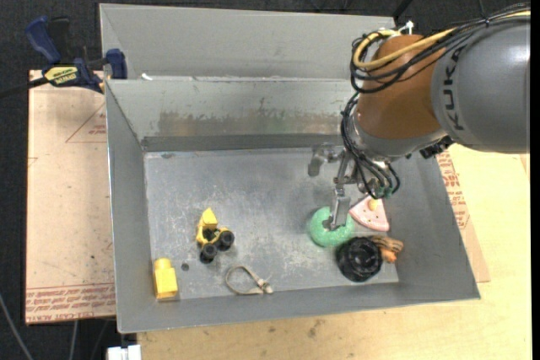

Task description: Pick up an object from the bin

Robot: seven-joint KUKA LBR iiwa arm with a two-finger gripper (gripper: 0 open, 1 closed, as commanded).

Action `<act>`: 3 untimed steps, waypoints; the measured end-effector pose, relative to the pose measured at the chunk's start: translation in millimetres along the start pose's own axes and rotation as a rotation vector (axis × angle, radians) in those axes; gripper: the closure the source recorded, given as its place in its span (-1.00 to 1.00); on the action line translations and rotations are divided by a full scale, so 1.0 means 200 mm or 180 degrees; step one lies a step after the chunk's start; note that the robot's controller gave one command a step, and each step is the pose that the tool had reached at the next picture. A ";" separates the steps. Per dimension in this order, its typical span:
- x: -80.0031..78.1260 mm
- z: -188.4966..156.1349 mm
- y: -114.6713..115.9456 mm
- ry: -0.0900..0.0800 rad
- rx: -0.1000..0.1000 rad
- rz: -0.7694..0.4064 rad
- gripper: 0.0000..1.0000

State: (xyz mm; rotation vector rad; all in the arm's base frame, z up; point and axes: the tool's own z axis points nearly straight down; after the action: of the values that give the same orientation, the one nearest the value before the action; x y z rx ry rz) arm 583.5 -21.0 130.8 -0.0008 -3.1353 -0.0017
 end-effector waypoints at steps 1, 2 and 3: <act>-0.01 -0.02 0.00 -0.0024 0.0001 -0.0001 -1.00; 0.04 0.04 -0.08 -0.0046 -0.0005 -0.0201 -1.00; 0.10 0.24 -0.14 -0.0031 -0.0003 -0.0505 1.00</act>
Offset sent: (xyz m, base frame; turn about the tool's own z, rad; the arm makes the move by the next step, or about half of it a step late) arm -0.0384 -0.0728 -0.0451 -0.1836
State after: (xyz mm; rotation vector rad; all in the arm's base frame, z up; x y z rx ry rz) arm 563.4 -49.4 83.8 0.2482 -3.1355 -0.0038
